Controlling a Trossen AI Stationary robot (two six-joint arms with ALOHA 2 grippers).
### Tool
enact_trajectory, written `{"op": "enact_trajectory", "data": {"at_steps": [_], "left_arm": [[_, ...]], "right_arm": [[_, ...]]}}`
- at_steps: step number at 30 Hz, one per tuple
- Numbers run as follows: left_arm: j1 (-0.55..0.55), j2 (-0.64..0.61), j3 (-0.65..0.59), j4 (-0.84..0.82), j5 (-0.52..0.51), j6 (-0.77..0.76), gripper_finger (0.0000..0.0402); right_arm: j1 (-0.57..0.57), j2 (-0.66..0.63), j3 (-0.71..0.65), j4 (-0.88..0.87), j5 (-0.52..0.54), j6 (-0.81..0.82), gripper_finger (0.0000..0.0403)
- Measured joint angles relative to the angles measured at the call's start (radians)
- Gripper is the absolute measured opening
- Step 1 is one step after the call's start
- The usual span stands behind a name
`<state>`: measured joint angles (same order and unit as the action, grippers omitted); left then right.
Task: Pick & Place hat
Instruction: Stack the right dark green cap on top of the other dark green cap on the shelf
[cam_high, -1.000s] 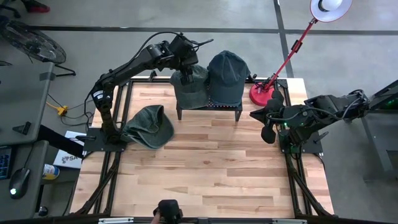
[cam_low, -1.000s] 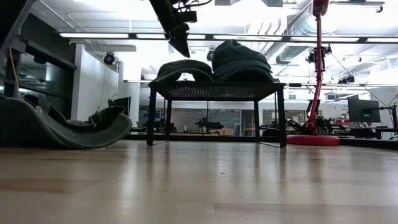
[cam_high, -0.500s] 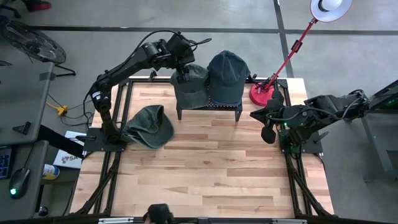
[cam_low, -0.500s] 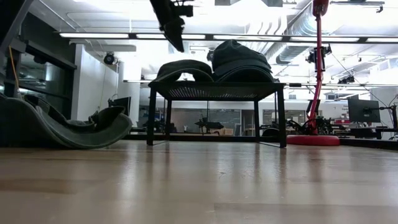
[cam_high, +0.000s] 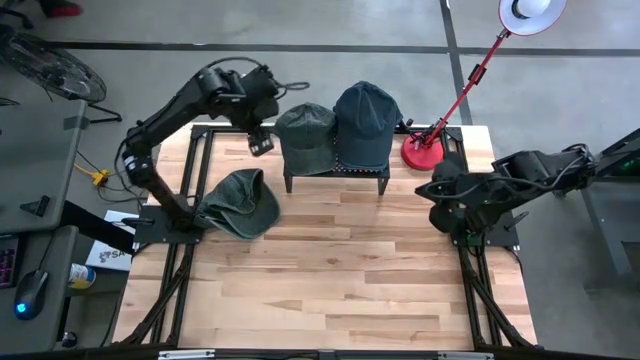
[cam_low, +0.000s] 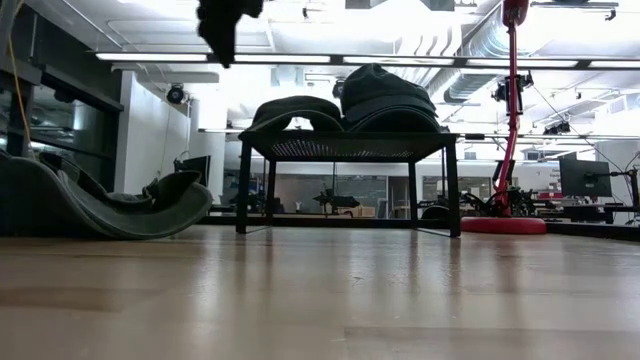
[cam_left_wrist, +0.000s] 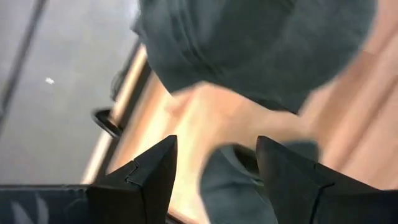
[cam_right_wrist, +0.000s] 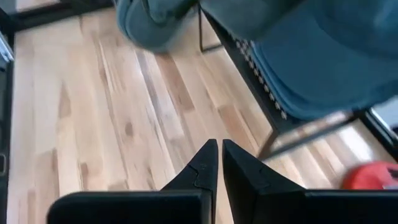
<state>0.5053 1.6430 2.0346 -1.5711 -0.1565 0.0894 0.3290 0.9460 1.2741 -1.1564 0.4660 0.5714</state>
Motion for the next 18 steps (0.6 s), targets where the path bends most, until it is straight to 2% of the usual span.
{"op": "enact_trajectory", "data": {"at_steps": [5,13,18], "left_arm": [[-0.047,-0.122,-0.206,0.015,-0.013,-0.146,0.0213],[-0.110,-0.379,-0.680,0.163,-0.015,-0.490,0.0213],[-0.106,-0.480,-0.858,0.201,0.016,-0.673,0.0213]], "right_arm": [[0.000,-0.030,0.000,-0.096,-0.022,0.061,0.0009],[0.000,-0.070,0.000,-0.111,-0.006,0.056,0.0007],[0.000,-0.077,0.000,-0.111,-0.002,0.037,0.0007]]}}
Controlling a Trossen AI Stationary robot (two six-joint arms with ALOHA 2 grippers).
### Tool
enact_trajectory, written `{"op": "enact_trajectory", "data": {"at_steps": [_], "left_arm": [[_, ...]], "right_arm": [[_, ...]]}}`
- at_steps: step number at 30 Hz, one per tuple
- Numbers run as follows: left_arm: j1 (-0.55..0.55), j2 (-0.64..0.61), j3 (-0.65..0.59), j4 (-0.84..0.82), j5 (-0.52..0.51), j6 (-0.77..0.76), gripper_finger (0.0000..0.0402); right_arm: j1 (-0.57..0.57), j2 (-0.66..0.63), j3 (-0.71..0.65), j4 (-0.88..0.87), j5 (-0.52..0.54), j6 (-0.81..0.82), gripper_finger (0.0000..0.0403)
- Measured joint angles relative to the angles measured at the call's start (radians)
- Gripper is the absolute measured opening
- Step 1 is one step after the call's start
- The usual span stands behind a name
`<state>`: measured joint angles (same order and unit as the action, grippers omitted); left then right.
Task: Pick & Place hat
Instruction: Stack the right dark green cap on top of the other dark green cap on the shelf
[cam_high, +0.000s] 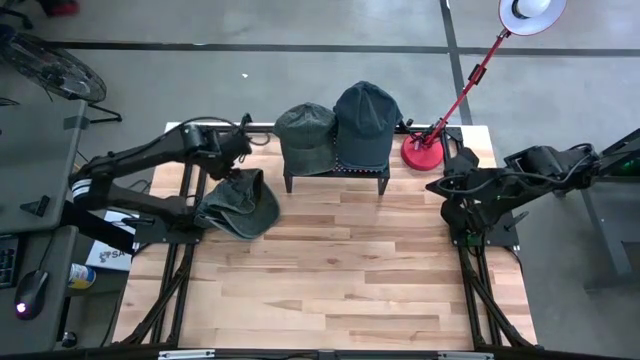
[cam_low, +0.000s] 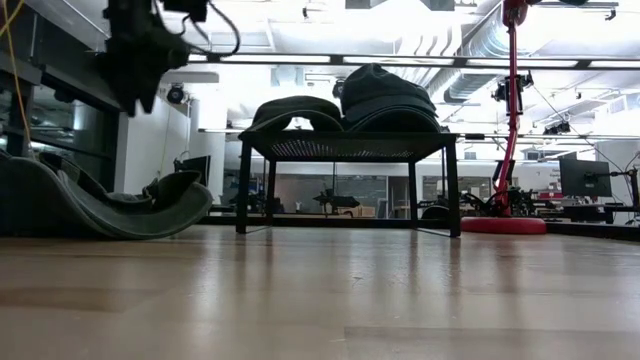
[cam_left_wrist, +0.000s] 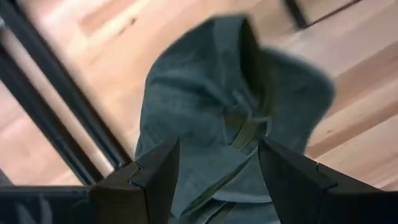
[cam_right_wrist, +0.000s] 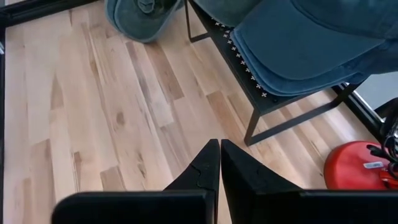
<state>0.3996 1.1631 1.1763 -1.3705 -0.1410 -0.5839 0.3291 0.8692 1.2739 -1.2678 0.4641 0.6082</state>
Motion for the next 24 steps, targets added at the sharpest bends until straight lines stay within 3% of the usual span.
{"op": "enact_trajectory", "data": {"at_steps": [11,18,24], "left_arm": [[0.036,-0.026,-0.214,0.082,-0.023,-0.250,0.0213],[0.211,0.007,-0.320,0.243,0.008,-0.195,0.0213],[0.338,0.051,-0.346,0.283,0.039,-0.116,0.0213]], "right_arm": [[0.000,0.001,0.000,0.003,0.013,-0.008,0.0005],[0.000,0.001,0.000,0.009,0.042,-0.007,0.0005],[0.000,0.001,0.000,0.009,0.042,-0.004,0.0004]]}}
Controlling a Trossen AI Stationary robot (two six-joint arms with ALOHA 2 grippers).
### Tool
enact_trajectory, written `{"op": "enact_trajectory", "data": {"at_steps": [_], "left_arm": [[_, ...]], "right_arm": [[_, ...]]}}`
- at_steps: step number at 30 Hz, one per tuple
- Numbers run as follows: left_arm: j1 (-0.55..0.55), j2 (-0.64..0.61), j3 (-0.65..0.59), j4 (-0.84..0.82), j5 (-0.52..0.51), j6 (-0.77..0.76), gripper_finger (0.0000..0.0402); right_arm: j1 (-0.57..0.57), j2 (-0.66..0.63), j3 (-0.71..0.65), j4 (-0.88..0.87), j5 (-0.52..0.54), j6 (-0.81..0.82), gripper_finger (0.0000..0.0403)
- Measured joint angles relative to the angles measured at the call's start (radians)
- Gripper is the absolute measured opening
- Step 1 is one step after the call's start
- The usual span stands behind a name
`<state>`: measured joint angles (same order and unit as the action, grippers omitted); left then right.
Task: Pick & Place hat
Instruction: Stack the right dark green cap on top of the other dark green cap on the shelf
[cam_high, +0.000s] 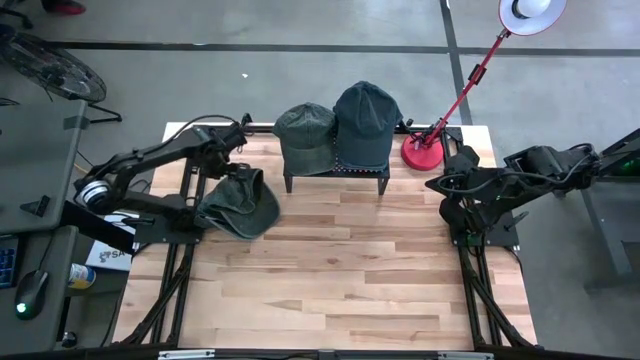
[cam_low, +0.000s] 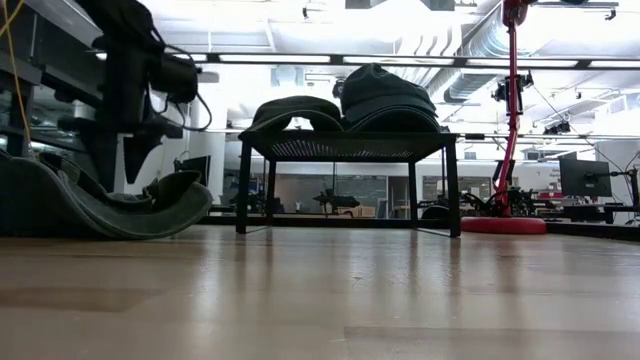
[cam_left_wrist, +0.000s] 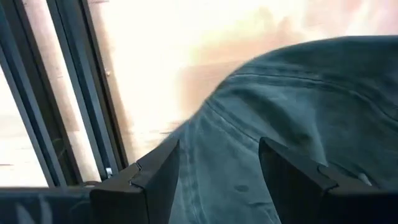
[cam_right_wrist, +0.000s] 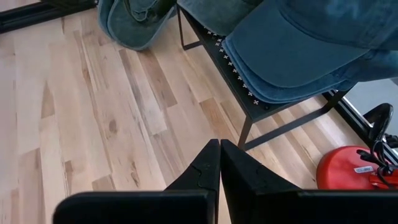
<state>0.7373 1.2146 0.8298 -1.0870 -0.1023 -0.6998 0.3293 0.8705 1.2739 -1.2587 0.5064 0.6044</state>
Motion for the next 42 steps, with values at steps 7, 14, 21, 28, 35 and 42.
{"op": "enact_trajectory", "data": {"at_steps": [7,14,21,28,35,42], "left_arm": [[0.089,0.080,0.000,0.031,0.066,0.127,0.0213],[0.168,0.173,-0.001,0.048,0.107,0.248,0.0213],[0.220,0.217,-0.001,0.046,0.252,0.334,0.0213],[0.225,0.226,-0.001,0.035,0.314,0.359,0.0201],[0.225,0.226,-0.001,0.021,0.323,0.359,0.0112],[0.225,0.226,-0.001,-0.015,0.331,0.387,0.0012]], "right_arm": [[0.000,0.000,0.000,0.003,0.000,0.001,0.0004],[0.000,0.000,0.000,0.003,0.000,0.001,0.0004],[0.000,0.000,0.000,0.003,0.000,0.001,0.0005],[0.000,0.000,0.000,0.004,0.000,0.002,0.0004],[0.000,0.000,0.000,0.003,-0.001,0.000,0.0005],[0.000,0.000,0.000,0.004,-0.002,-0.001,0.0005]]}}
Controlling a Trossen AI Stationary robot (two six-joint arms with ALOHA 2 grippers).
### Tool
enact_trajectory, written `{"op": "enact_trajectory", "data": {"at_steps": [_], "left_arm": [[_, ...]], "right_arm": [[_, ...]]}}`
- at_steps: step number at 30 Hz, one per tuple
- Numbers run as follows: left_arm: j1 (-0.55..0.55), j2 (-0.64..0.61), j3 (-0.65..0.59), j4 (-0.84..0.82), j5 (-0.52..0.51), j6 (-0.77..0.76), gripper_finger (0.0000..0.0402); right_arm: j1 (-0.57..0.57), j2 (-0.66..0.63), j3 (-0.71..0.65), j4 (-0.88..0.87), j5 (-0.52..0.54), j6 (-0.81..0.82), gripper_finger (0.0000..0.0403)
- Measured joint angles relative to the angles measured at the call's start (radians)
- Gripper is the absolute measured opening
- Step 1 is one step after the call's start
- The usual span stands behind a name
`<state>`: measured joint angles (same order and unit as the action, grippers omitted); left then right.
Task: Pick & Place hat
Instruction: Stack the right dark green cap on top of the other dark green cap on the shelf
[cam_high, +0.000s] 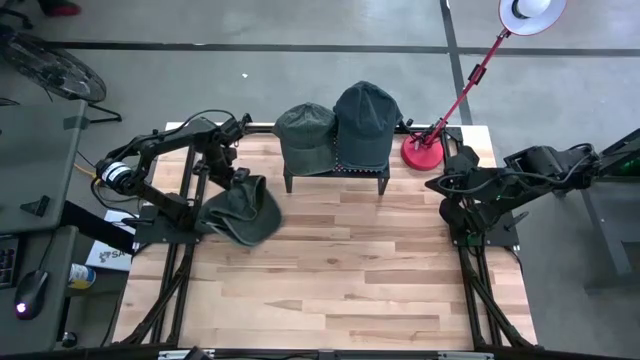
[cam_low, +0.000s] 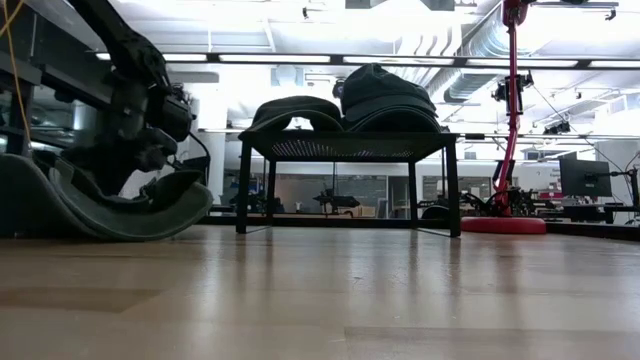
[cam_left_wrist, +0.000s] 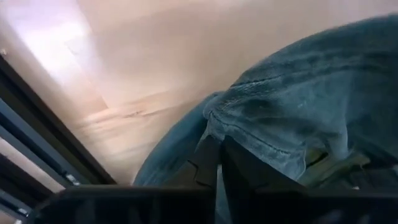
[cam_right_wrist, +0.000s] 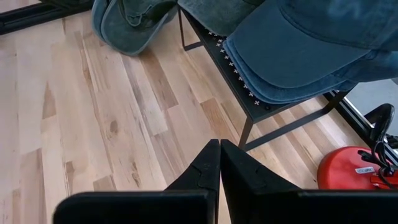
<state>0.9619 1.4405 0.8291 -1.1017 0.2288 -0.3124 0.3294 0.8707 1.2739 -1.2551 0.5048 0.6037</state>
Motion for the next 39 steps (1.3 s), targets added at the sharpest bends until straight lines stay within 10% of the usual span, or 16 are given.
{"op": "enact_trajectory", "data": {"at_steps": [19,39], "left_arm": [[-0.135,-0.247,0.181,-0.296,0.031,0.013,0.0001],[-0.801,-0.324,0.650,-0.331,0.024,-0.370,0.0000]], "right_arm": [[0.000,0.000,0.000,0.000,-0.037,-0.010,0.0004],[0.000,0.000,0.000,0.000,-0.048,-0.099,0.0005]]}}
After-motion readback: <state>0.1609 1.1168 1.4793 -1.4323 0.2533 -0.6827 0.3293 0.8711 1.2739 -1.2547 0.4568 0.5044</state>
